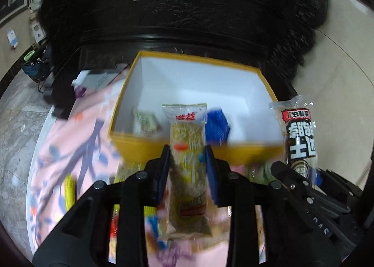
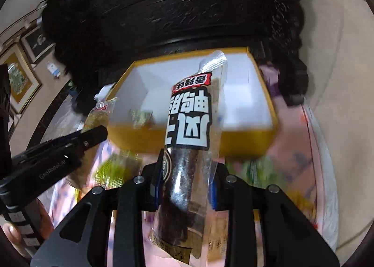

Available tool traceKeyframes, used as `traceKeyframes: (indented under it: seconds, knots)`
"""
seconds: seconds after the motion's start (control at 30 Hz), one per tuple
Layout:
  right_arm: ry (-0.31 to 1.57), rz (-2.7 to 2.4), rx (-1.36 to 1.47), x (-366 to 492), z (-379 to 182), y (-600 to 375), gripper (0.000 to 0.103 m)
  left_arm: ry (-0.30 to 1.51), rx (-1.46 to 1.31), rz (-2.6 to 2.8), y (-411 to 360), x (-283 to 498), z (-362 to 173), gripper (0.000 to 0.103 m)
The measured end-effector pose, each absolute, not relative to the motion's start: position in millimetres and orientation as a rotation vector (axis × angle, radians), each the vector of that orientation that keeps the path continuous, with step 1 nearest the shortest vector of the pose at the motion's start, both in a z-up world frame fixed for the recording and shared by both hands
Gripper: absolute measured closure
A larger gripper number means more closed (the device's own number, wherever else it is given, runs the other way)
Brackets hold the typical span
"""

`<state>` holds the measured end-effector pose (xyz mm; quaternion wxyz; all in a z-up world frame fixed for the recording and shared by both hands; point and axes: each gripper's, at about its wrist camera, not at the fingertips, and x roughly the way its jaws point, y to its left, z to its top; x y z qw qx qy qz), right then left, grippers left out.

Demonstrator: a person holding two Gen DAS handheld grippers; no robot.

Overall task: Organize snacks
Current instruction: 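Lower both held packs into the yellow box and release them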

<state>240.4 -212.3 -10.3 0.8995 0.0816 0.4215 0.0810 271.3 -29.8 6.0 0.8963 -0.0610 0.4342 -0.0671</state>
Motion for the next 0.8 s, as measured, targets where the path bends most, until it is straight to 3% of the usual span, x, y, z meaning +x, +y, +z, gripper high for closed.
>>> traceKeyframes:
  seconds: [0.07,0.17,0.23,0.27,0.53,0.8]
  knots:
    - [0.873,0.134,0.195,273.9,-2.2,-216.2,0.071,0.899,-0.102,-0.093,-31.7,299.0,10.1,0.036]
    - [0.866,0.095,0.201,307.2,4.8,-219.4,0.069,0.893,-0.105,-0.06,-31.9,329.0,16.9,0.02]
    - [0.899,0.049,0.182,326.4,3.5,-220.4,0.047,0.912,-0.11,-0.057,-31.1,338.4,19.7,0.011]
    - [0.904,0.038,0.173,329.5,1.2,-221.9,0.036,0.906,-0.11,-0.053,-30.2,337.3,22.3,0.01]
    - [0.891,0.122,0.183,290.1,-10.1,-234.5,0.036,0.883,-0.027,-0.038,-13.9,306.0,16.8,0.009]
    - [0.928,0.245,0.123,226.4,-43.5,-207.6,0.036,0.99,0.032,-0.01,0.7,200.3,-58.3,0.009]
